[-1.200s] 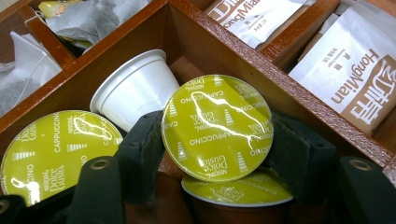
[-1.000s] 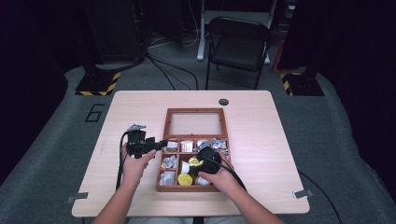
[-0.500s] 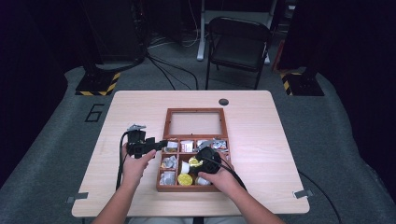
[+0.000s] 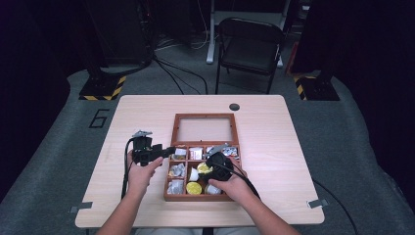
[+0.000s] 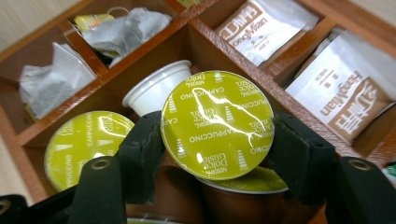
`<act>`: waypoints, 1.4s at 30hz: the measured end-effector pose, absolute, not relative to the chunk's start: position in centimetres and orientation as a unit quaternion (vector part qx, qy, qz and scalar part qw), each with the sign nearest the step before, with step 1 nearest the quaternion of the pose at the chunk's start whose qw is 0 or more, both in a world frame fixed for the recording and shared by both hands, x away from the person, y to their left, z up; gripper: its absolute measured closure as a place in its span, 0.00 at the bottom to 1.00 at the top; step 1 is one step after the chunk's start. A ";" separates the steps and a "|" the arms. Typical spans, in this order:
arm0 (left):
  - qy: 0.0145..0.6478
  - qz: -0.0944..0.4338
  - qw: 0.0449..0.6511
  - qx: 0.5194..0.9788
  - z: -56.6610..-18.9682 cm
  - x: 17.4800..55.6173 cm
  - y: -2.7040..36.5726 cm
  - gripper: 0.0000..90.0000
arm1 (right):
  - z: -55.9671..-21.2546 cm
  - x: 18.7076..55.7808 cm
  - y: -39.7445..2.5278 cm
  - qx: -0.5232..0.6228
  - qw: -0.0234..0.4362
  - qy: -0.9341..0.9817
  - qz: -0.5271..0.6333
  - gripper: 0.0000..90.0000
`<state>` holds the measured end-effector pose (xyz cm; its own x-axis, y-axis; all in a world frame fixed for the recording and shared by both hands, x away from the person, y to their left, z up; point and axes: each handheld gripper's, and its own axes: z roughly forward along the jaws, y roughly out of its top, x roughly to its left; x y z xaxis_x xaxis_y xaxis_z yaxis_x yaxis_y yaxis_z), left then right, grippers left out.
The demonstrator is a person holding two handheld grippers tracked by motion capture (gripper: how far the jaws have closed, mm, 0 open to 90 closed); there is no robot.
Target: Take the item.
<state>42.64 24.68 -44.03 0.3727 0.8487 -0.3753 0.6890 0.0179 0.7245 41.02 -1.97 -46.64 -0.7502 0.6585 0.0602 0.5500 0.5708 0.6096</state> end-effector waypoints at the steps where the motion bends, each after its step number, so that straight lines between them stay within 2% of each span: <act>1: 0.553 0.089 0.451 0.695 -44.0 42.6 24.7 0.37 | -46.3 41.0 -2.1 0.342 0.087 0.881 0.315 0.41; 15: 0.552 0.090 0.451 0.695 -44.0 42.7 24.9 0.37 | -44.2 42.2 -5.7 0.382 0.106 0.856 0.331 0.41; 32: 0.554 0.086 0.453 0.693 -44.1 43.4 24.9 0.37 | -44.7 44.8 -17.5 0.521 0.181 0.777 0.303 0.41; 42: 0.558 0.087 0.453 0.690 -44.1 43.5 25.2 0.37 | -46.7 45.3 -23.0 0.593 0.194 0.734 0.269 0.41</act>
<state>43.48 25.20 -44.09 0.3622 0.8483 -0.3863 0.6910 0.0337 0.7220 45.32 -23.02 -46.72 -0.2216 0.9745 0.0350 0.7659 0.1517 0.6248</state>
